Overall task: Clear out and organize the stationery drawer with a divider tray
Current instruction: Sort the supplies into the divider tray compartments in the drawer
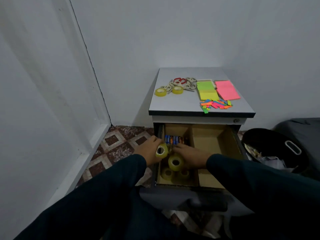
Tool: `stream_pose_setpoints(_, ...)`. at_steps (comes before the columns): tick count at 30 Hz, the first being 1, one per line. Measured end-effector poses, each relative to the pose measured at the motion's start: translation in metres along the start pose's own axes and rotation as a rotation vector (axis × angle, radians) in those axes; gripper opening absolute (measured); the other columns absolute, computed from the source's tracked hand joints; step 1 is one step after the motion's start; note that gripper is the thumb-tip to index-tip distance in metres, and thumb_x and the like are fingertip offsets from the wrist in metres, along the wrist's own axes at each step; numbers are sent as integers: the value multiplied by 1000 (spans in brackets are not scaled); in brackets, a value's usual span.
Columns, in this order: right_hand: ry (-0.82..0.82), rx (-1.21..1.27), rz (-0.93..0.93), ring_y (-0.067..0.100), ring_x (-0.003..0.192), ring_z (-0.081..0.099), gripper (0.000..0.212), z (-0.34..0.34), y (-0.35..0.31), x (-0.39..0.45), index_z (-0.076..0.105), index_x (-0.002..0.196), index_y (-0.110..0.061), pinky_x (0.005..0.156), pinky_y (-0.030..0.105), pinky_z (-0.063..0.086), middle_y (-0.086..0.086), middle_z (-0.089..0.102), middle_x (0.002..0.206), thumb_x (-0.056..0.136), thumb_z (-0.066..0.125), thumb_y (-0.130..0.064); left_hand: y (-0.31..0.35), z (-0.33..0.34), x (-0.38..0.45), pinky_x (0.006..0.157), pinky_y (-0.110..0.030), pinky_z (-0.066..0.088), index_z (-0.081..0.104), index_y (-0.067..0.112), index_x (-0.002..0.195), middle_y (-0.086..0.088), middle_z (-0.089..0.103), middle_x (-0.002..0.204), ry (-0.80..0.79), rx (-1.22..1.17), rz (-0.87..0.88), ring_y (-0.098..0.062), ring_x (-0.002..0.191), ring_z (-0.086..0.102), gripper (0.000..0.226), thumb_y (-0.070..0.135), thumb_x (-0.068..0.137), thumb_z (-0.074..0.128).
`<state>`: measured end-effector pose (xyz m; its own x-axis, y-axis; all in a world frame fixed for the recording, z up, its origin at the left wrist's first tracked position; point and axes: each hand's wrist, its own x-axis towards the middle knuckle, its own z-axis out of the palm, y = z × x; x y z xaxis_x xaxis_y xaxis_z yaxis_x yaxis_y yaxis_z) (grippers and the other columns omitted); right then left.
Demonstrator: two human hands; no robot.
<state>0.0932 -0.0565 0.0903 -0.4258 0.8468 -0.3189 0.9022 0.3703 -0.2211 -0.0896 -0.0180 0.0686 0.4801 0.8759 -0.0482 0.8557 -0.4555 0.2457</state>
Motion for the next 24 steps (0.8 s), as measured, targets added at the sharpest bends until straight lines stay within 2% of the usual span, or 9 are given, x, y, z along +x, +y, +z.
stream_pose_setpoints(3, -18, -336, -92, 31, 143, 10, 67, 14, 0, -4, 29, 146, -27, 117, 48, 15, 5, 10, 156, 87, 63, -23, -3, 4, -2, 96, -39, 44, 41, 18, 134, -5, 41, 131, 16, 3, 11, -21, 118, 45, 62, 27, 80, 70)
stream_pose_setpoints(5, -19, -430, -155, 32, 145, -8, 62, 22, 3, -5, 30, 145, -33, 118, 54, 4, 4, -3, 159, 90, 58, -20, -7, 6, -2, 95, -39, 45, 42, 18, 134, -5, 41, 130, 30, -12, 13, -22, 118, 46, 62, 27, 79, 70)
stream_pose_setpoints(7, -14, -483, -210, 33, 145, -16, 58, 31, 6, -4, 30, 144, -37, 118, 55, -3, 4, -8, 159, 94, 51, -16, -9, 7, -2, 93, -42, 46, 44, 20, 132, -4, 42, 129, 44, -22, 7, -23, 117, 47, 60, 28, 79, 70)
stream_pose_setpoints(10, -2, -548, -260, 34, 143, -20, 60, 44, 11, 0, 31, 143, -41, 115, 58, -8, 3, -10, 159, 93, 52, -14, -14, 9, -3, 89, -44, 48, 45, 20, 130, -4, 41, 129, 67, -12, -7, -24, 114, 49, 58, 28, 78, 71)
stream_pose_setpoints(13, 2, -594, -285, 35, 143, -21, 62, 53, 11, 3, 32, 142, -42, 108, 54, -18, 3, -9, 159, 91, 54, -14, -19, 11, -3, 87, -42, 49, 48, 20, 128, -4, 40, 129, 100, -25, -2, -24, 111, 51, 57, 27, 78, 72)
stream_pose_setpoints(18, -38, -620, -275, 35, 142, -23, 60, 58, 7, 10, 34, 141, -41, 108, 57, -17, 3, -9, 159, 91, 53, -15, -24, 13, -3, 86, -41, 49, 47, 19, 130, -5, 39, 131, 96, -19, -15, -24, 113, 50, 59, 27, 77, 73)
stream_pose_setpoints(24, -47, -668, -271, 38, 141, -25, 65, 64, 8, 16, 32, 142, -43, 100, 58, -22, 2, -10, 159, 90, 56, -14, -26, 13, -1, 86, -40, 50, 47, 18, 129, -6, 37, 131, 90, -24, -15, -23, 112, 50, 58, 26, 78, 73)
